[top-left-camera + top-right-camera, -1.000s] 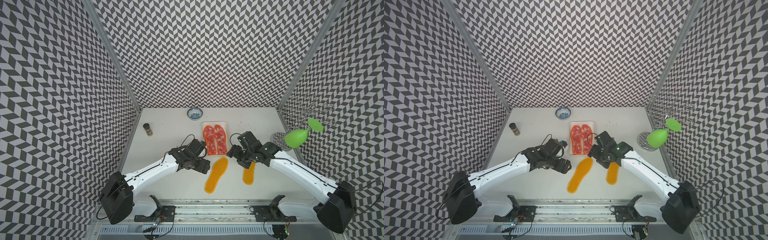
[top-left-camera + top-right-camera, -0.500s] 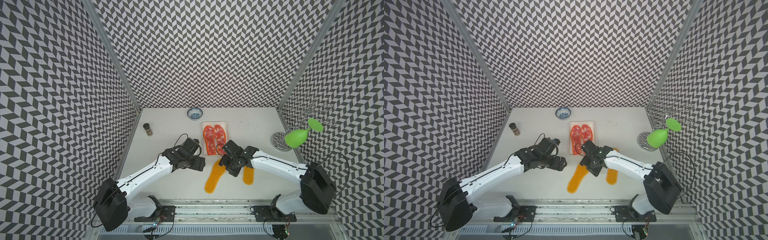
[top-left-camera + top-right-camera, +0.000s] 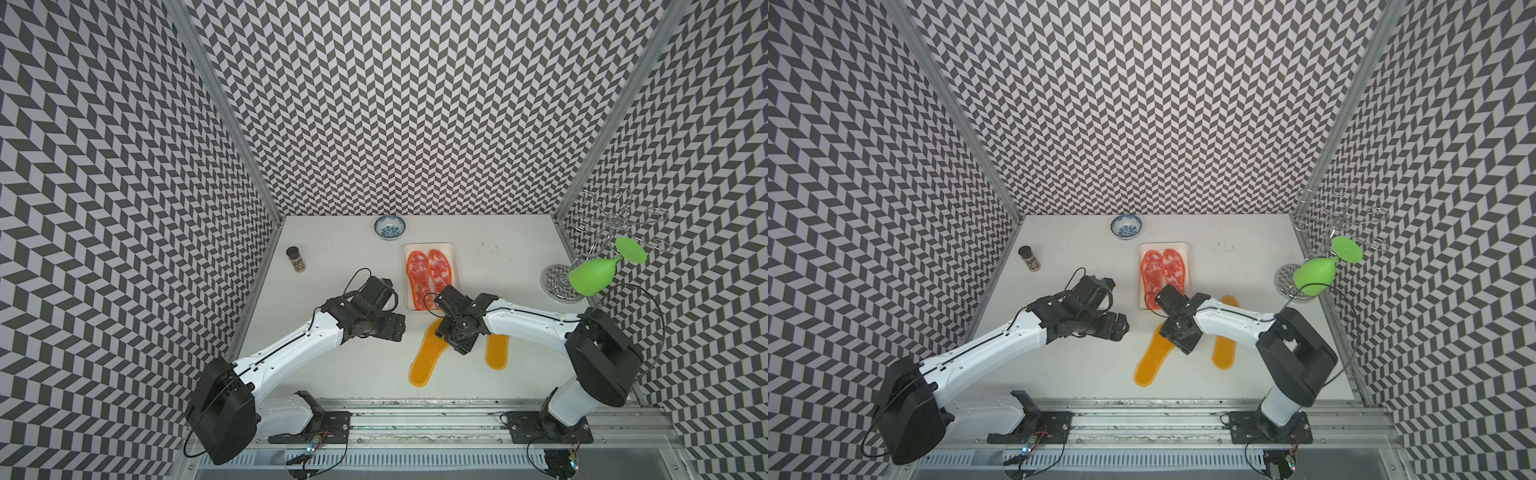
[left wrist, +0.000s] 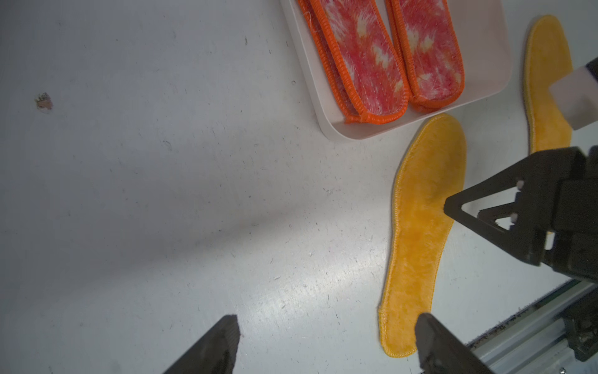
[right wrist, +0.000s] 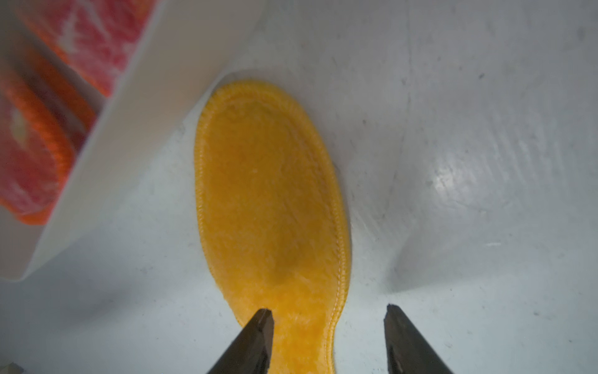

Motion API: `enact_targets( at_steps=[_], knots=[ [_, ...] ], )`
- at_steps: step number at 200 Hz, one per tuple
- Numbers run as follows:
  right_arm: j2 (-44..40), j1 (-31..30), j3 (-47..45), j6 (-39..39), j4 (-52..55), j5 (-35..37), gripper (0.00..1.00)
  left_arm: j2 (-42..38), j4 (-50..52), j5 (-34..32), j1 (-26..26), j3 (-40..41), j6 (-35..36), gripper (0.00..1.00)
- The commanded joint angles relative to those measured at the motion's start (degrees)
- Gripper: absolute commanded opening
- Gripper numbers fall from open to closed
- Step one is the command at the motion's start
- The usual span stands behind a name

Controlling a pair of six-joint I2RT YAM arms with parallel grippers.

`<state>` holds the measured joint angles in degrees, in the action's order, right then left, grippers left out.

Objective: Put the insoles into the storage box
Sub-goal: Pick up the insole from the center of the board.

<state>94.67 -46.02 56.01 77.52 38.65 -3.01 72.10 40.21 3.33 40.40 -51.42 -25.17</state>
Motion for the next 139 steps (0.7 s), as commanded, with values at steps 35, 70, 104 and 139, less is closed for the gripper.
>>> enact_targets(
  at_steps=[35,70,104,139],
  knots=[
    [4.19,-0.41,5.21,-2.19,1.44,5.84,0.52,-0.65,-1.93,1.58,-0.75,1.4,0.31,0.89],
    [4.99,0.05,5.26,-2.75,1.44,6.85,0.51,-0.54,-2.59,2.01,-0.68,1.99,0.32,0.89],
    [5.82,0.23,4.66,-3.0,1.88,6.53,0.5,-0.3,-2.83,2.28,-0.74,2.1,0.3,0.89],
    [7.51,0.36,4.63,-2.82,3.38,6.53,0.5,-0.42,-2.86,2.34,-0.69,2.24,0.23,0.89]
  ],
)
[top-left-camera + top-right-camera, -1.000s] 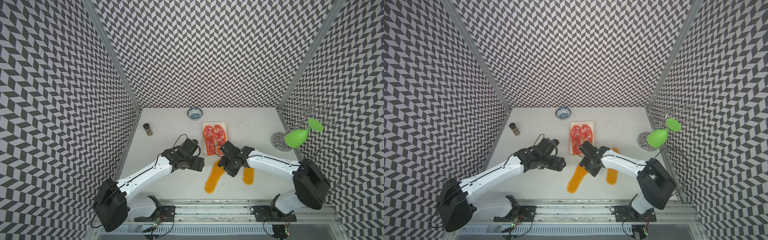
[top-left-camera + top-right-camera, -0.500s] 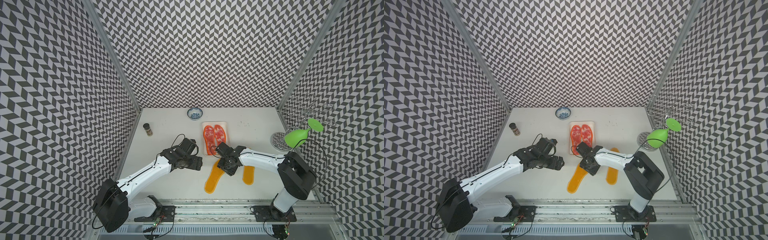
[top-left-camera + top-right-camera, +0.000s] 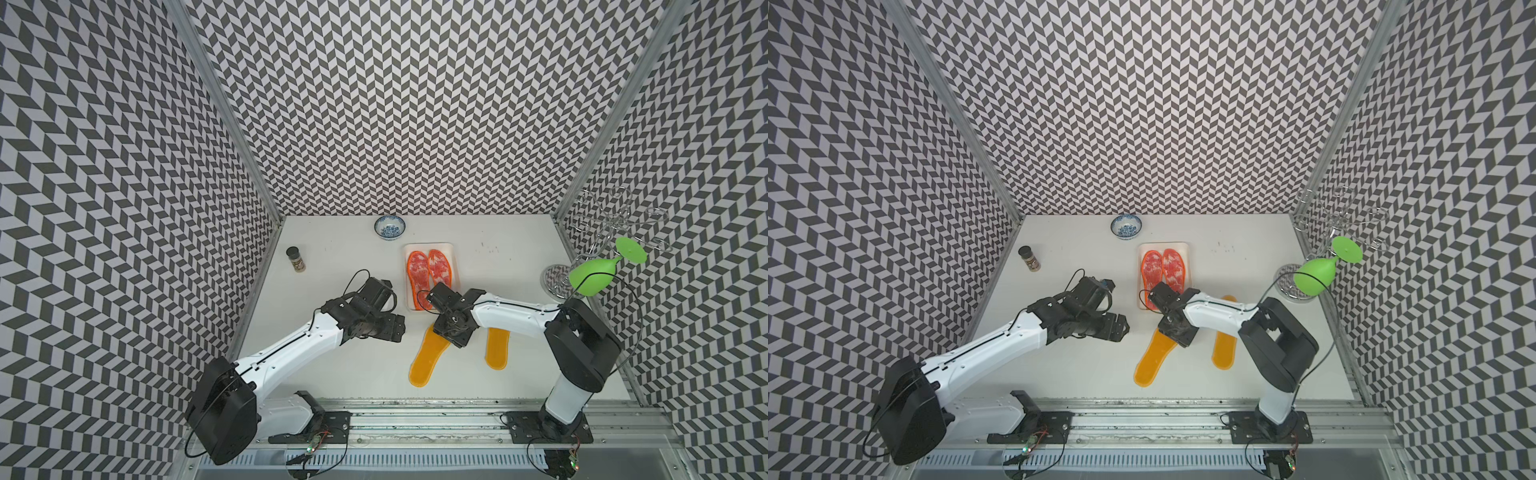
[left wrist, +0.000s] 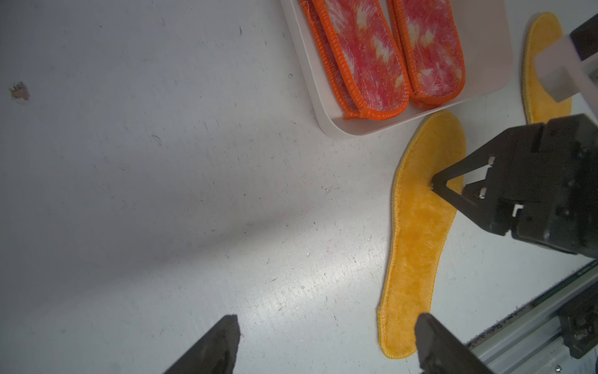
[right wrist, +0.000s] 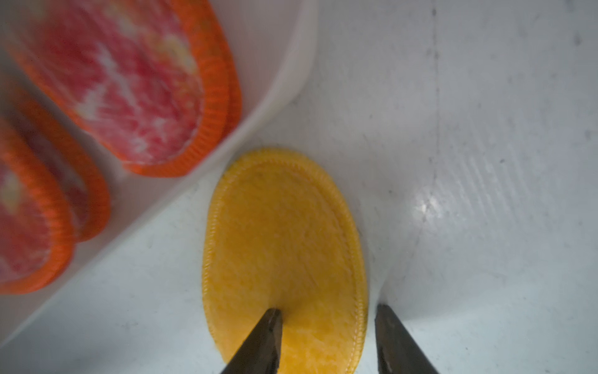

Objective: Put the insoles into the storage box
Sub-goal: Pick up the insole from the center of the board.

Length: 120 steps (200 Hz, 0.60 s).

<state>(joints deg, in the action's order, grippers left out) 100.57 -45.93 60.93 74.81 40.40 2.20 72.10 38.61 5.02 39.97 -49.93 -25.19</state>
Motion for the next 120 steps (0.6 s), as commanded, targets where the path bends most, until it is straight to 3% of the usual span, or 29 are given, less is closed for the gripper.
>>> enact_targets(
  at_steps=[1,42,120],
  knots=[
    [1.62,0.29,-0.37,-0.11,1.62,1.32,0.5,-0.44,-1.26,0.67,-0.25,0.78,0.24,0.89],
    [4.1,0.83,-1.96,-0.81,0.41,0.93,0.45,-1.29,-1.52,1.12,-0.24,1.94,-0.37,0.89],
    [4.79,1.54,-6.08,-1.42,-3.43,-1.68,0.11,-2.53,-0.6,1.09,-0.24,1.79,-0.56,0.89]
  ],
)
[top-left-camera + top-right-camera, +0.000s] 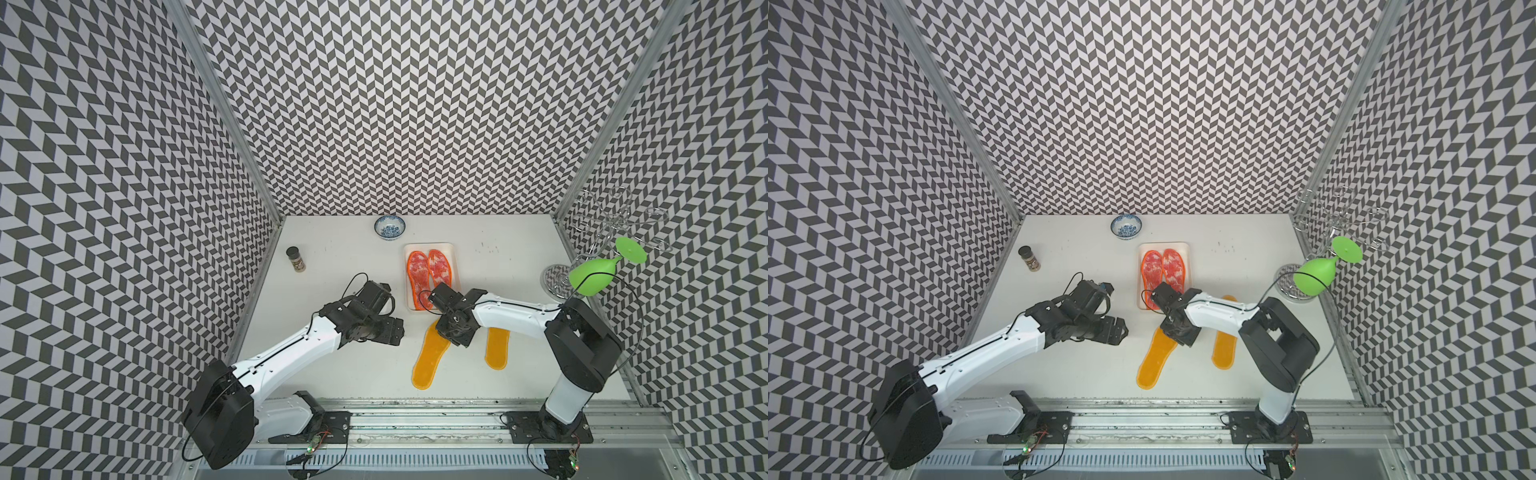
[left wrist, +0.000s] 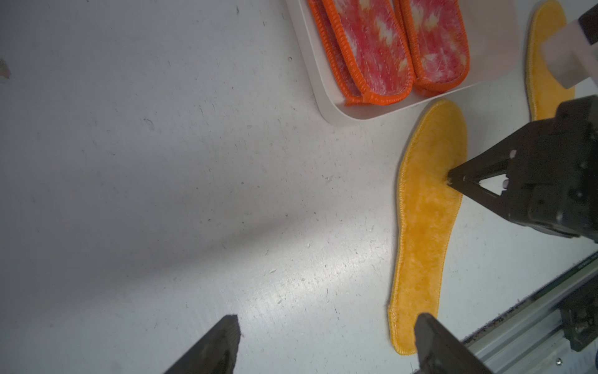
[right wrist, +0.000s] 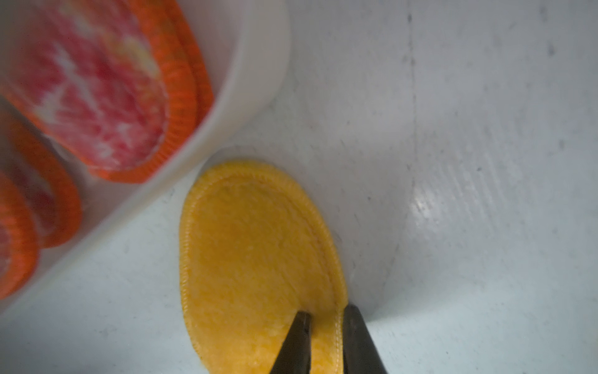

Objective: Put the insoles into the storage box
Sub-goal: Pick up the insole from the center of the board.

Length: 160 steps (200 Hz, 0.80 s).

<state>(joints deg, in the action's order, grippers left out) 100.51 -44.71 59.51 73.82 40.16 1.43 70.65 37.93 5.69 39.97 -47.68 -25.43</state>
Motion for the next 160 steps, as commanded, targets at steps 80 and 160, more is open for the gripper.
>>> enact_targets(
  at_steps=[80,160],
  knots=[
    [-3.91,-0.76,-3.32,-3.26,-2.2,2.31,0.0,-2.0,0.25,0.66,-0.26,-0.66,-0.07,0.89],
    [-15.06,-1.61,-1.25,-7.07,-0.56,4.02,0.0,-3.52,-1.39,3.04,-1.32,-3.52,-0.81,0.88]
  ],
)
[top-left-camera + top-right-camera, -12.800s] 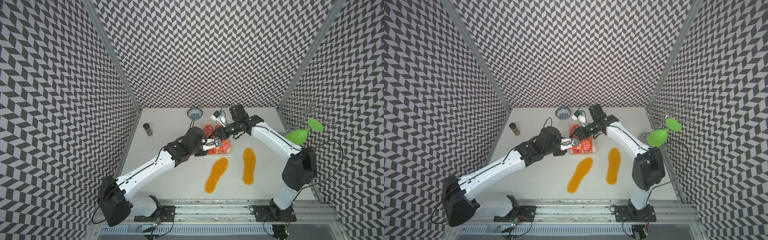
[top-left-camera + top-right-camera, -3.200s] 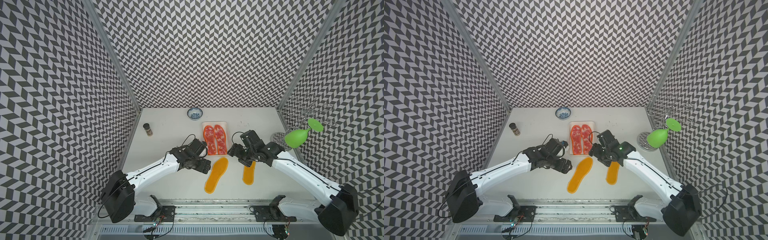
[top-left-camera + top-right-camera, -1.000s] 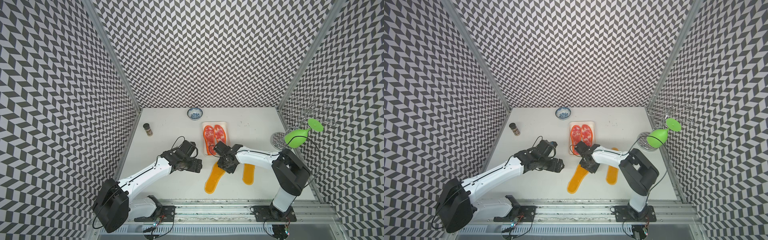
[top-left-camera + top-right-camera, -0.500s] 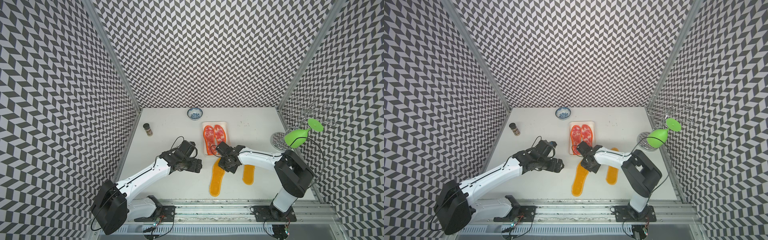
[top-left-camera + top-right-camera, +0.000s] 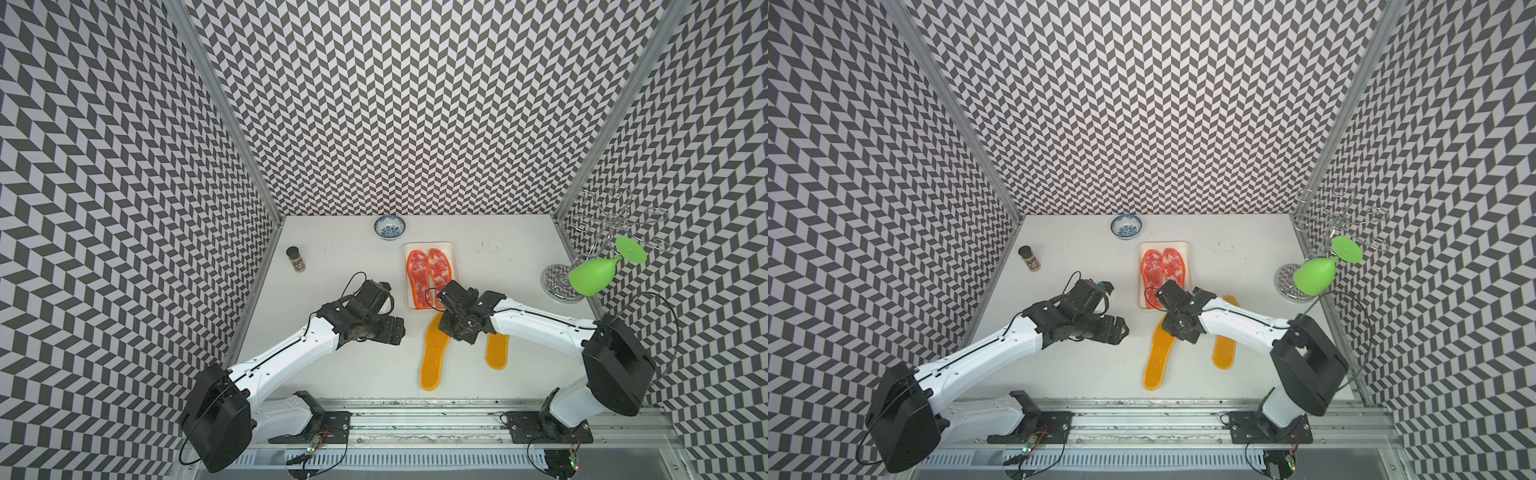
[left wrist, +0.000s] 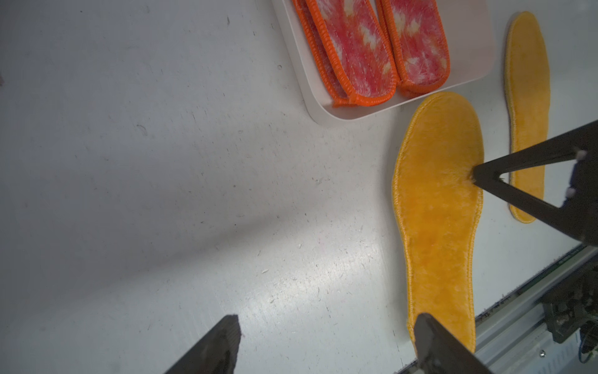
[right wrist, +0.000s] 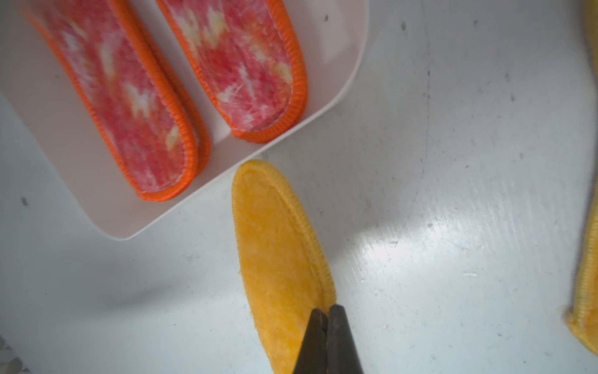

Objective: Put the insoles into the storage box
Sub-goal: Pick up the insole from the center of the board.

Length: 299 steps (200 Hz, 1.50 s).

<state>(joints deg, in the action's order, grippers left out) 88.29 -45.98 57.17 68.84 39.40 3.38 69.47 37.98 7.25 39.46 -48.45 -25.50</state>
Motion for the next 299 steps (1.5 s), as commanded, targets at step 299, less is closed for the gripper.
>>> enact_targets(
  at_steps=[299],
  knots=[
    [-12.96,2.29,15.42,-12.15,-9.54,-2.82,0.0,-4.87,-18.5,25.67,-11.78,-3.71,-6.81,0.51]
  ],
)
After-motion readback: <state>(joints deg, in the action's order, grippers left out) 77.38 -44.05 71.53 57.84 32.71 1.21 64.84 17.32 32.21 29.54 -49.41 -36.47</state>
